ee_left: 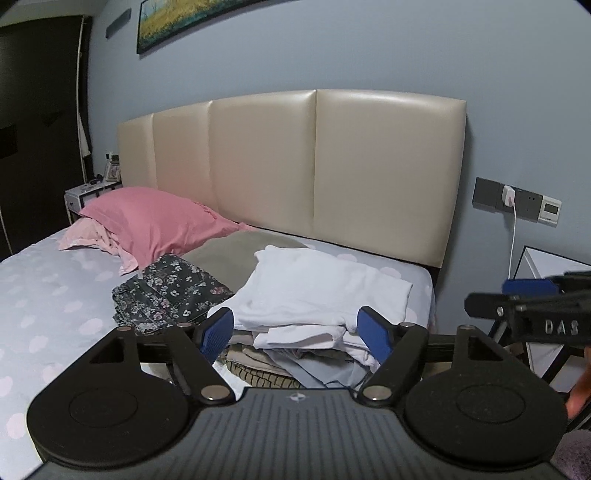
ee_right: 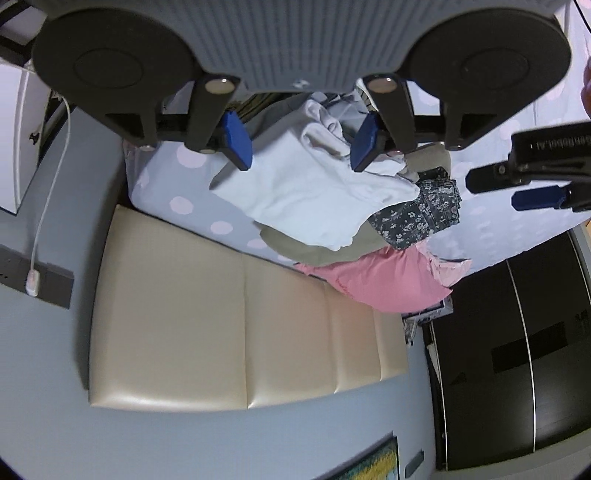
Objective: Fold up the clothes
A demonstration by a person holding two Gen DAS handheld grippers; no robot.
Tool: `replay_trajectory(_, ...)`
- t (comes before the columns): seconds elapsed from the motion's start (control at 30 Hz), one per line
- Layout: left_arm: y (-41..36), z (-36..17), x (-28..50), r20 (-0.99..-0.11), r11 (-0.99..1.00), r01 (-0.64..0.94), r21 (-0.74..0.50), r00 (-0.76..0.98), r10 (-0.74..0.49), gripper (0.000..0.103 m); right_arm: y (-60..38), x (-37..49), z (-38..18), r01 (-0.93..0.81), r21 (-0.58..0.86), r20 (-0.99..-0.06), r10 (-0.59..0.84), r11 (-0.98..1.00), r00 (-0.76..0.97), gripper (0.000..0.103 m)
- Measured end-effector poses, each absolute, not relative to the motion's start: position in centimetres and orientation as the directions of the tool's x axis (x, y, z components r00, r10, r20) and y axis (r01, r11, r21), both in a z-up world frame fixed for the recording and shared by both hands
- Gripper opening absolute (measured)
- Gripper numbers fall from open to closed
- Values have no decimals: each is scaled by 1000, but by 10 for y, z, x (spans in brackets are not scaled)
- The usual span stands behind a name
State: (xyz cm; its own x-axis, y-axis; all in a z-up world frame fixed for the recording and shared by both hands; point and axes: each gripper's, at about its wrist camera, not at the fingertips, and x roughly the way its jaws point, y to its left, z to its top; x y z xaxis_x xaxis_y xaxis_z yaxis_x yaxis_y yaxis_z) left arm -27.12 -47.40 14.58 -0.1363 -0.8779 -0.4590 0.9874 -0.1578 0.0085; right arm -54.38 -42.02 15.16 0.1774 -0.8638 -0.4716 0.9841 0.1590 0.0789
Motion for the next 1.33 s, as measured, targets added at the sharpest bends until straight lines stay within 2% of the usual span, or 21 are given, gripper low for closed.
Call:
replay_trajectory(0.03, -470, 144, -271, -454, -155, 988, 6, -135, -881, 74, -415, -543, 149, 985, 76, -464, -869, 153, 171, 68)
replay_trajectory(0.2, -452, 129, -266, -428, -140, 990, -29, -139, -893, 75, -391, -538, 130, 993, 79, -428, -897, 91, 116, 70)
replay_trajectory(0.43, -446, 96, -261, -457, -117, 991, -59, -131, -880, 75, -377, -535, 94, 997, 66, -435, -899, 28, 54, 70)
replay_trajectory(0.5, -445, 89, -259, -462, -110, 991, -78, -134, -877, 75, -371, -537, 93, 993, 114, -411, -909, 22, 67, 71)
replay_trajectory(0.57, -446, 84, -257, -470, -104, 990, -95, -137, -872, 75, -364, -539, 92, 988, 156, -385, -920, 16, 76, 76)
replay_trajectory(0.63, -446, 81, -257, -469, -96, 991, -95, -130, -874, 75, -360, -534, 92, 989, 145, -356, -932, 10, 62, 76)
replay_trajectory(0.9, -442, 74, -259, -478, -76, 994, -75, -103, -872, 75, -361, -518, 86, 998, 68, -370, -929, -9, 17, 76)
replay_trajectory(1.33, -437, 74, -257, -473, -87, 992, -91, -120, -873, 75, -355, -517, 88, 998, 68, -352, -936, -5, 20, 76)
